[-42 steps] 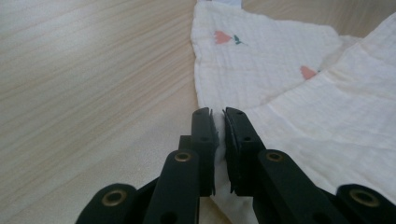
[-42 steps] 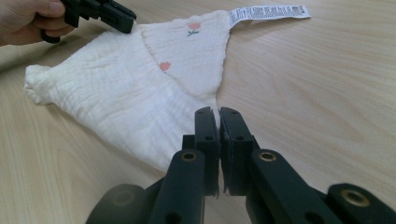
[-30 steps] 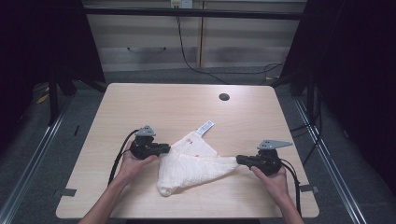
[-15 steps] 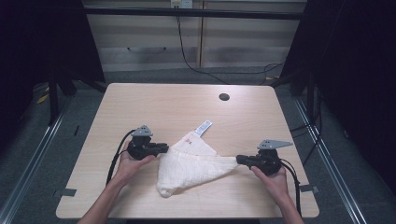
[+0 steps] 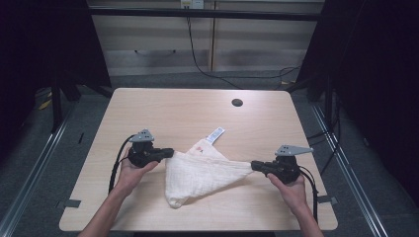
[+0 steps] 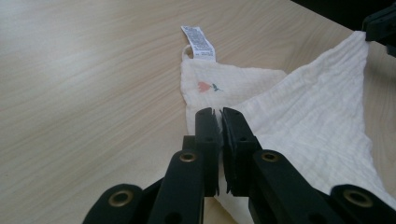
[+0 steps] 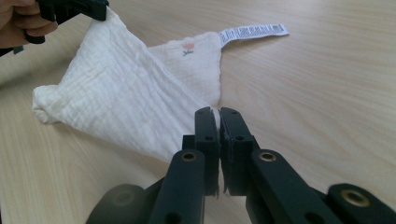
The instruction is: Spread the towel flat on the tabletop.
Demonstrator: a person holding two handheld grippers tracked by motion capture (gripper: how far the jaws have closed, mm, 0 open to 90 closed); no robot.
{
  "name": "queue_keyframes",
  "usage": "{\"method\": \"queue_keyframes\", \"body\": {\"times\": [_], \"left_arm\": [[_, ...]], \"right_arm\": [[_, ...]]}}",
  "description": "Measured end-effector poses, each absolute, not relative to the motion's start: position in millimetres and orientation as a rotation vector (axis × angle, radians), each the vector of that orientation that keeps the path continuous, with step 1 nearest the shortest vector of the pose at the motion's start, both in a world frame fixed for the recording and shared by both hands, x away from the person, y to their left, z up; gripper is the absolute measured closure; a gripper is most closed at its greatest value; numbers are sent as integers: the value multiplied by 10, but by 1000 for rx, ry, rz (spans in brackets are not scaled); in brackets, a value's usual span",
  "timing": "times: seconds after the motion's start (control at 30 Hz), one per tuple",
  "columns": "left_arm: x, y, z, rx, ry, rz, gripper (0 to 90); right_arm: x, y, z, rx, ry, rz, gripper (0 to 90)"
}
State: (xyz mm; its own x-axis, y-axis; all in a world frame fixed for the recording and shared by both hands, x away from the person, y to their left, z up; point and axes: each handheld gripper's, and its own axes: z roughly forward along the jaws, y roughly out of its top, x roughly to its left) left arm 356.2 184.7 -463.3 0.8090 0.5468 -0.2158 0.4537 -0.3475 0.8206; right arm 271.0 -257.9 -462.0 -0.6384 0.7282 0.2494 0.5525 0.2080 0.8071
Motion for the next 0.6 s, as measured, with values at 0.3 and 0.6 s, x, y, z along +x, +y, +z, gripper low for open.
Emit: {"method": "queue_keyframes", "body": {"times": [0.3,0.6], "left_arm": [[3540,1954,-4513,1929,753,110,864],[3542,2030,-4174,1893,711,171,865]], "right_arm": [[2735,-2566,-4455,1181,2259,1451,869],[2833,-2540,-4164,1116,2199,1508,870]]}}
